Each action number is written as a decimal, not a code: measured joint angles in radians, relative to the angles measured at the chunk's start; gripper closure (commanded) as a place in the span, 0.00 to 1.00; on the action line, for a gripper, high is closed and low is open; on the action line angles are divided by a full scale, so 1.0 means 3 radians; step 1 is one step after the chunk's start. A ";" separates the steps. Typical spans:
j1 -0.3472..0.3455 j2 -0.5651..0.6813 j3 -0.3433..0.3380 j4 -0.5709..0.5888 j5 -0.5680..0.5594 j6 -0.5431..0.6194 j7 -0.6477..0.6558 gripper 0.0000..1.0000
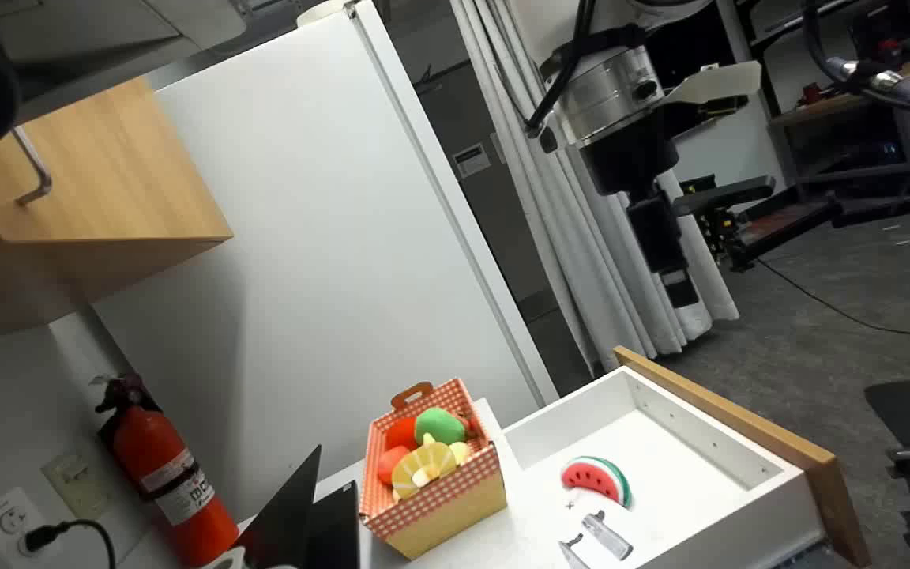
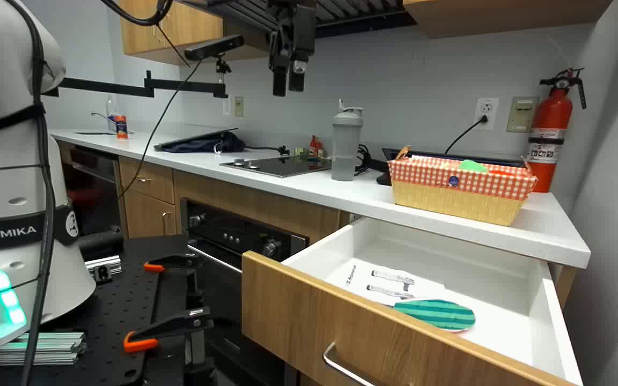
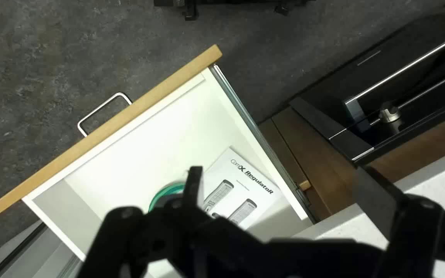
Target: Take the watermelon toy out of the drawer and put it in the basket
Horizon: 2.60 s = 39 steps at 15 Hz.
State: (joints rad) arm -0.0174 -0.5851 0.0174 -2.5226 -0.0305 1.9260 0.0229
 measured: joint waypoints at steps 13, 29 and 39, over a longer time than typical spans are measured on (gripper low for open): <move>0.0000 0.0004 0.0000 0.0000 0.0000 0.0000 0.0000 0.00; 0.0000 0.0004 0.0000 0.0000 0.0000 0.0000 0.0000 0.00; 0.0000 0.0004 0.0000 0.0000 0.0000 0.0000 0.0000 0.00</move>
State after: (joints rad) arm -0.0174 -0.5840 0.0174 -2.5227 -0.0305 1.9260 0.0229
